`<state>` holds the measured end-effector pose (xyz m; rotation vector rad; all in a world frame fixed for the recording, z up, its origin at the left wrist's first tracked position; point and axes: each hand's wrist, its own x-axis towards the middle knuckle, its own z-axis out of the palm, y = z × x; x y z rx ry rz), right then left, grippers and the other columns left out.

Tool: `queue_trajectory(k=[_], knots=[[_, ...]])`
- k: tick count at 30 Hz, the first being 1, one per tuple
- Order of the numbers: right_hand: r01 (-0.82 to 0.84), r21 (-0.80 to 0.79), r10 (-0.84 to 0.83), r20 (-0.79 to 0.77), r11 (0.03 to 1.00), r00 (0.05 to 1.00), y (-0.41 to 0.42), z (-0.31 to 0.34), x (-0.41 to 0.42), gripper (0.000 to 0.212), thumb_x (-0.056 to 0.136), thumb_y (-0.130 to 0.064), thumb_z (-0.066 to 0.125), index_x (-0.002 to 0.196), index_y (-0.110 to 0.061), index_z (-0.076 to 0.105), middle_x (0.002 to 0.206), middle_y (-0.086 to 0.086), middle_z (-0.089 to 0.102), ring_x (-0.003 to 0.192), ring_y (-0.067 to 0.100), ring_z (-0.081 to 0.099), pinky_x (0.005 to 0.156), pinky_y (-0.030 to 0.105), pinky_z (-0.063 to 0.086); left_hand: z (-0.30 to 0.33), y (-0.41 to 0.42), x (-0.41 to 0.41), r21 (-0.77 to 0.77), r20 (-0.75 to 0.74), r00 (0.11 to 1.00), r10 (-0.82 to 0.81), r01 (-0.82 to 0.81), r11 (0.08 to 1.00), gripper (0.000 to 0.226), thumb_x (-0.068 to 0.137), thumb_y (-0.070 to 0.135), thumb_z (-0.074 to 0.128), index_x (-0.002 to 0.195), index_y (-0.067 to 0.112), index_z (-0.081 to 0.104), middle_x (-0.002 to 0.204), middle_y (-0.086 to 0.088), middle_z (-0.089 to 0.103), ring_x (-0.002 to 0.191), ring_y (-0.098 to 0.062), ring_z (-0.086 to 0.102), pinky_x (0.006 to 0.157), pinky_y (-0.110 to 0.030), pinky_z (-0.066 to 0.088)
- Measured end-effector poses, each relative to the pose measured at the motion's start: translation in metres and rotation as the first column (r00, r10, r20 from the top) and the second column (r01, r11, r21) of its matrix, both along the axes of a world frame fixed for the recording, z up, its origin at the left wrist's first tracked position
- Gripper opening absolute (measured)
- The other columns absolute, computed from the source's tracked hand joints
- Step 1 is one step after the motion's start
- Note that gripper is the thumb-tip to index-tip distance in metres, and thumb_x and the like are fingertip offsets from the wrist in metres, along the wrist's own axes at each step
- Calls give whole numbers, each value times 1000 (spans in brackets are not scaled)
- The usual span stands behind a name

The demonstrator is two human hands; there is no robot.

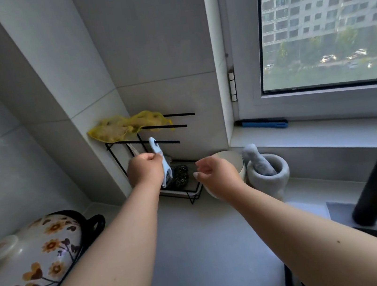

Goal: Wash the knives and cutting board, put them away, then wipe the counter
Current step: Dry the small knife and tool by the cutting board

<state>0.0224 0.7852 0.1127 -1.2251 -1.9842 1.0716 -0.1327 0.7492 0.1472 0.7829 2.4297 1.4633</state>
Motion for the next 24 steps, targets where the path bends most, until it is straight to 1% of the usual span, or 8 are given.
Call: queue_trajectory(k=[6,8,10,13,17,19,21,24], knots=[[63,-44,-64,-27,997,998,-1,-12,19,25,89,-23,62,113,-16,67,107,2,70,103,17,64,83,22,44,8,-7,-26,-117,-84,995,45,-55,992,21,87,29,65,88,9,73,92,-14,72,88,-33,66,81,-37,54],[76,-49,-77,-31,996,996,-4,-13,27,24,89,-23,61,112,-16,67,107,1,71,101,16,64,84,23,46,9,-12,-22,-135,-121,992,41,-57,989,15,87,26,65,95,13,68,100,-9,69,97,-33,63,85,-35,50],[97,-68,-101,-57,993,993,-6,-13,39,24,89,-22,61,111,-16,67,107,1,70,101,15,64,87,27,49,8,-18,-11,-129,-165,985,43,-65,990,27,88,25,64,111,12,59,111,-7,64,106,-32,59,84,-31,43],[153,-103,-165,-115,983,980,-13,-15,63,20,90,-21,61,108,-16,68,101,-2,69,98,14,63,82,25,50,0,-31,20,-88,-181,983,-13,-3,996,31,90,24,62,117,11,56,106,-4,63,97,-26,59,79,-27,39],[243,-121,-259,-144,962,955,-26,-22,110,13,90,-21,60,99,-21,69,86,-8,66,84,11,60,69,22,42,-28,-54,83,-87,-47,960,-278,273,958,19,89,26,61,104,19,55,90,1,63,87,-24,64,82,-38,53],[290,-127,-307,-147,949,940,-34,-31,142,9,88,-19,62,91,-23,69,80,-9,66,79,13,62,68,25,47,-43,-70,119,-82,68,918,-390,395,915,17,89,26,61,101,20,51,85,1,61,85,-28,67,78,-45,56],[342,-143,-360,-135,929,923,-44,-42,176,6,86,-20,63,89,-23,68,82,-6,68,79,15,66,75,34,55,-60,-92,154,-113,196,872,-448,474,873,18,91,26,59,105,19,49,83,1,58,80,-27,66,74,-41,55],[457,-171,-474,-74,873,878,-67,-63,229,11,86,-21,63,94,-19,69,84,-2,69,81,17,66,79,41,56,-84,-122,199,-215,422,793,-440,559,801,29,92,36,54,110,14,49,89,-4,60,75,-21,60,62,-33,50]])
